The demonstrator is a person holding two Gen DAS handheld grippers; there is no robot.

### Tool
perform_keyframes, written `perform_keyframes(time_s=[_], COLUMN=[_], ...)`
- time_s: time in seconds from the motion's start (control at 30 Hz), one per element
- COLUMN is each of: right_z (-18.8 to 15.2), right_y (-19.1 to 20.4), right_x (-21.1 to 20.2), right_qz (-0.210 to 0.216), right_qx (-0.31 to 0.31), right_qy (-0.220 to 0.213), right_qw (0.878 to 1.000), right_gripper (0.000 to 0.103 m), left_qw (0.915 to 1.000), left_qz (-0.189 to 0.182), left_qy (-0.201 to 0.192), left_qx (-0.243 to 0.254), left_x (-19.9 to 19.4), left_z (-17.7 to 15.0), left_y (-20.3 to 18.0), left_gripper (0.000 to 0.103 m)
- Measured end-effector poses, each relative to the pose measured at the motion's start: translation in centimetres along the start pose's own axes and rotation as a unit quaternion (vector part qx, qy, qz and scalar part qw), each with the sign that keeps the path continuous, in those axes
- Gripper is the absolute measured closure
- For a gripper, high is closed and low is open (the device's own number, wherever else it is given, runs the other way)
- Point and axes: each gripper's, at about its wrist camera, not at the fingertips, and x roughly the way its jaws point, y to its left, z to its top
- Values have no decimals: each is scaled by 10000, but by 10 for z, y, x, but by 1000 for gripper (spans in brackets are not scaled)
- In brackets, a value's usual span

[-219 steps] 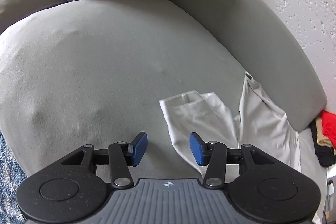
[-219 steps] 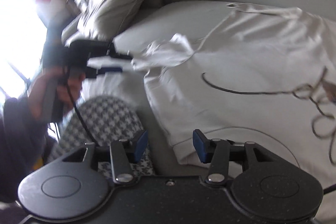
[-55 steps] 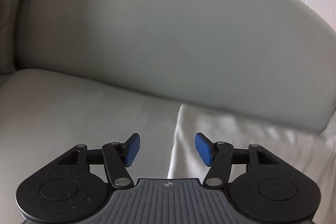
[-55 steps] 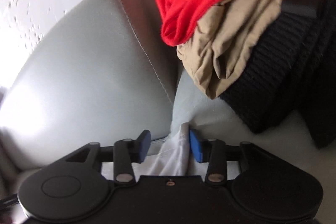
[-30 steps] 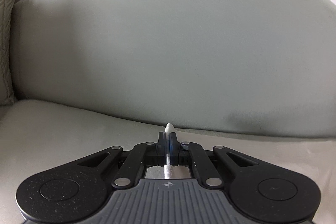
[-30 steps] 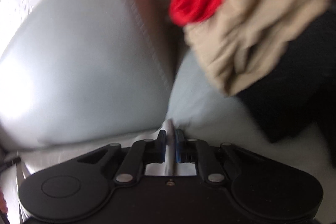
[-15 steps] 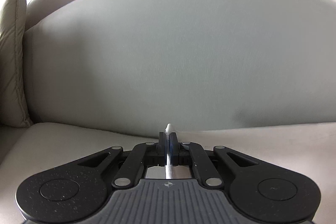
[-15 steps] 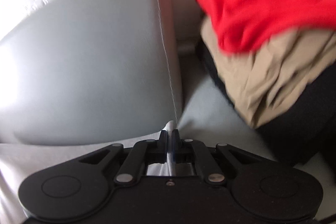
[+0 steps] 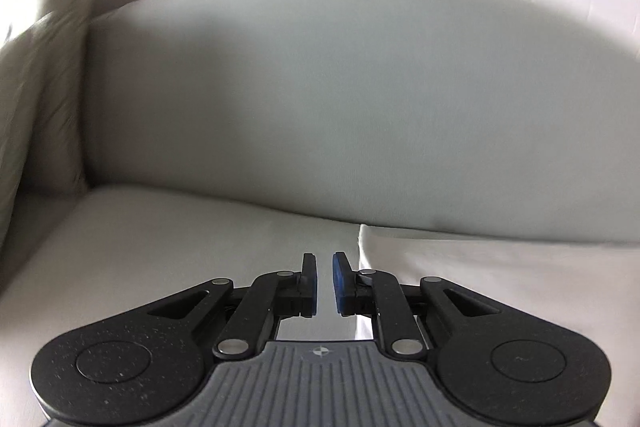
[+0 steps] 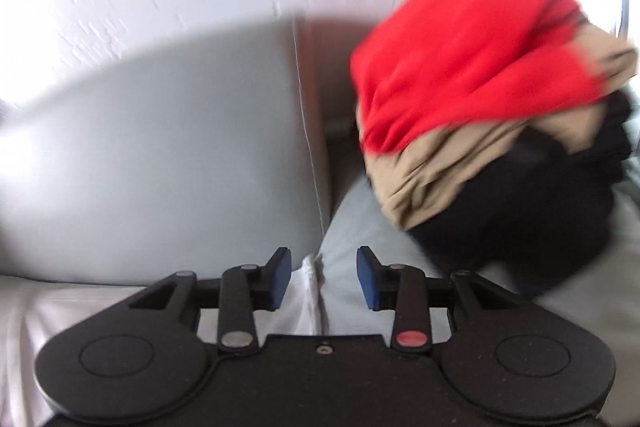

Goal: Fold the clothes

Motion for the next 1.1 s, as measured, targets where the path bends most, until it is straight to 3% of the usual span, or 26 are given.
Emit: perform_keyframes(time_s=[0.07,0.13,0.2,0.23,0.33,0.4,0.43,0.5,0.53,0.7,0.77,0.87,0.97,1.03,1.1], right_z=[-3,48,69,68,121,109,98,78,69,32,23,17,17,22,26], right_y=[8,3,-11,-12,-32,-19,-18,-10,-6,15,17,-3,-19,-11,-3], right_x=[-48,-44,-65,-75,-55,-68,-58,-38,-25,41,60,57,42,26,7], right_qz=[206,412,602,692,1035,1102,1096,1130,1131,1165,1046,-157,-374,-628,-824], right_qx=[93,181,275,342,679,943,1102,1349,1437,1550,1478,1390,1357,1077,919], right_qy=[-123,-220,-266,-236,157,484,634,940,1076,1537,1667,1443,1322,1233,1041], right_qw=[9997,9987,9975,9967,9922,9882,9858,9799,9772,9689,9693,9796,9812,9845,9869], right_gripper=[67,62,53,48,45,45,46,71,91,93,93,103,103,103,99], left_qw=[9997,9991,9983,9979,9967,9957,9950,9936,9927,9872,9926,9930,9885,9844,9854], left_qz=[-201,-378,-568,-638,-795,-883,-926,-1014,-1057,-1273,-643,366,1001,1269,1112], left_qy=[-129,-199,-118,-34,174,282,336,444,497,766,876,950,1099,1219,1253], left_qx=[-61,-31,50,93,42,-72,-129,-244,-301,-586,-549,-590,-291,-82,-302], left_x=[-46,-89,-118,-123,-109,-89,-79,-60,-50,-1,14,21,5,-4,-19], left_z=[-1,-4,-7,-13,-31,-43,-50,-62,-69,-100,-110,-120,-124,-126,-126], left_y=[16,29,35,34,19,6,-1,-15,-22,-56,-54,-33,-12,-1,14], left_gripper=[90,90,86,85,84,85,87,99,99,100,100,96,96,97,98])
